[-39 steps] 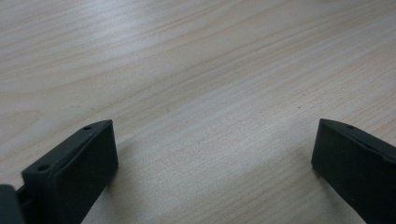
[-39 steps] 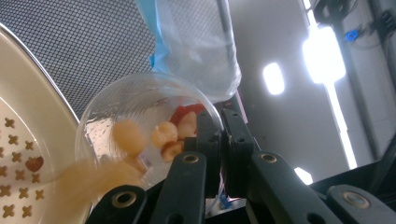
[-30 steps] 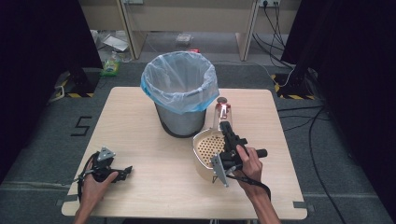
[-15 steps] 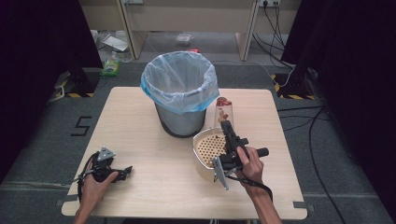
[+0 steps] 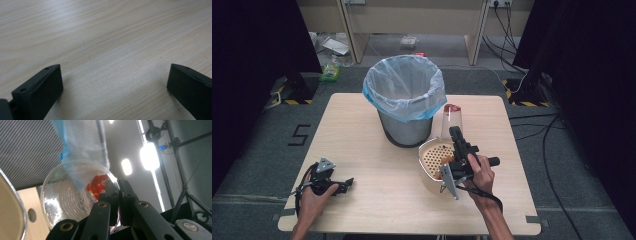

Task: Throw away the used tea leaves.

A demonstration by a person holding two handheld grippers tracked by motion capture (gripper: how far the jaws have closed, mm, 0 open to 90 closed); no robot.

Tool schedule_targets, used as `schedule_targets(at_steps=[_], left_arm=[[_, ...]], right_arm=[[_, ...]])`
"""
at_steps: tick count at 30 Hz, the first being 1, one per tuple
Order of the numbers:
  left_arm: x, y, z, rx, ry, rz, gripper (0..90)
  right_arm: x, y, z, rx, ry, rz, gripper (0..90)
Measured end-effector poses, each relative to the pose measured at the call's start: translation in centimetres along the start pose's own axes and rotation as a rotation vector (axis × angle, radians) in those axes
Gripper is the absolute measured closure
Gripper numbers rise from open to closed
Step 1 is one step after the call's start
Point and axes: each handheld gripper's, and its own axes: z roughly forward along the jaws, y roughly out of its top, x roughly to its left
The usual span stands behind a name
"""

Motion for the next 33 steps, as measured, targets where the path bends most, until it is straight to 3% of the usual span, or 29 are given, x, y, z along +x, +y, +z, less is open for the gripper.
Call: schedule_targets(at_steps=[2, 4, 5, 7, 10, 13, 20, 24, 27, 33], left_arm=[[0.0, 0.0, 0.0, 0.0, 0.0, 0.0, 0.0], [0.0, 0.0, 0.0, 0.0, 0.0, 0.0, 0.0], [0.0, 0.0, 0.0, 0.0, 0.0, 0.0, 0.0], [0.0, 0.0, 0.0, 0.0, 0.0, 0.0, 0.0], [0.0, 0.0, 0.0, 0.0, 0.0, 0.0, 0.0], [0.0, 0.0, 0.0, 0.0, 0.0, 0.0, 0.0], [0.0, 0.0, 0.0, 0.001, 0.0, 0.0, 0.0], [0.0, 0.0, 0.0, 0.0, 0.0, 0.0, 0.0], [0.0, 0.0, 0.0, 0.001, 0.0, 0.0, 0.0], [0.0, 0.0, 0.0, 0.001, 0.0, 0.0, 0.0]], right_arm=[[0.0, 0.0, 0.0, 0.007, 0.009, 0.015, 87.7], [-0.4, 0.0, 0.1, 0.013, 0.033, 0.073, 87.6], [-0.8, 0.0, 0.2, 0.018, 0.047, 0.109, 87.6], [-1.7, -0.1, 0.5, 0.039, 0.084, 0.232, 87.6], [-2.6, -0.6, 1.0, 0.057, 0.13, 0.335, 87.5], [-3.3, -1.3, 1.6, 0.085, 0.173, 0.475, 87.5], [-4.5, -2.7, 2.9, 0.105, 0.231, 0.683, 87.5], [-5.7, -3.6, 3.8, 0.113, 0.232, 0.818, 87.5], [-6.7, -4.1, 4.4, 0.124, 0.229, 0.867, 87.4], [-8.2, -4.3, 5.6, 0.132, 0.226, 0.889, 87.4]])
